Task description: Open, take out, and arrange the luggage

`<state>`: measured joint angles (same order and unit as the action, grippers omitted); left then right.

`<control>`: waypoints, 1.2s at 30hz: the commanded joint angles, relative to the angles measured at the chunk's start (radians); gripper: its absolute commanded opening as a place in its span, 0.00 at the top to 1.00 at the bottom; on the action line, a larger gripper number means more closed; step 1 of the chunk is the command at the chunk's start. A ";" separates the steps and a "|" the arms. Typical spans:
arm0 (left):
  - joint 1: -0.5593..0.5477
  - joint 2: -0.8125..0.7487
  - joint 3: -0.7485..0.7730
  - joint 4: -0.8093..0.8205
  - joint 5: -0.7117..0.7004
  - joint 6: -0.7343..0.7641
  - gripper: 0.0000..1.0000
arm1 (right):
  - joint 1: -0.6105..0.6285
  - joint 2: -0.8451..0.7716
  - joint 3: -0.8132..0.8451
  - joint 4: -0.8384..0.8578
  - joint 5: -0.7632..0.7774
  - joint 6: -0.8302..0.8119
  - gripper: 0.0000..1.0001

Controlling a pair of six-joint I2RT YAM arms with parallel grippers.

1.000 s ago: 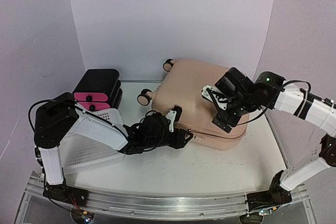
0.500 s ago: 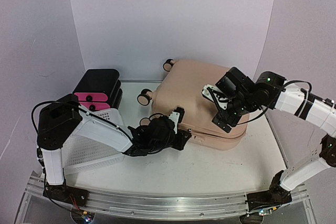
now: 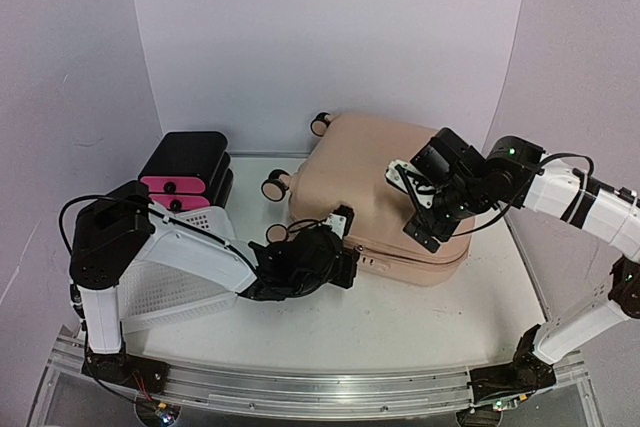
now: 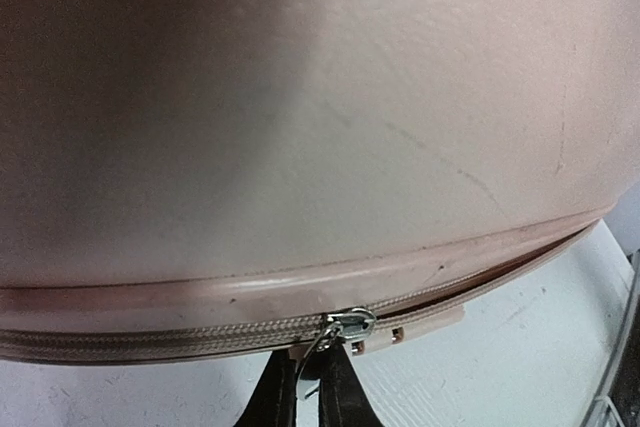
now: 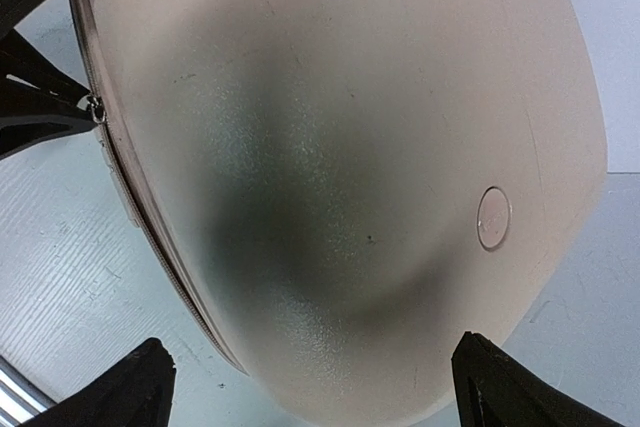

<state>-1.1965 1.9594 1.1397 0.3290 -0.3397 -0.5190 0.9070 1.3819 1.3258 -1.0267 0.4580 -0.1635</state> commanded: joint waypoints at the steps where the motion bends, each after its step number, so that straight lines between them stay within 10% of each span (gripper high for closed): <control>1: -0.018 -0.054 0.067 -0.100 -0.229 0.029 1.00 | 0.006 -0.009 0.004 0.031 0.041 0.050 0.02; 12: -0.001 -0.142 0.018 -0.302 -0.382 0.016 1.00 | 0.003 0.035 -0.050 0.031 0.192 0.141 0.02; 36: 0.448 -0.448 -0.184 -0.293 0.183 0.243 1.00 | -0.040 -0.006 -0.077 0.018 -0.004 0.212 0.02</control>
<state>-0.8036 1.5902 0.9398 -0.0036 -0.1333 -0.3038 0.8951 1.4200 1.2690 -0.9203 0.5034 -0.0364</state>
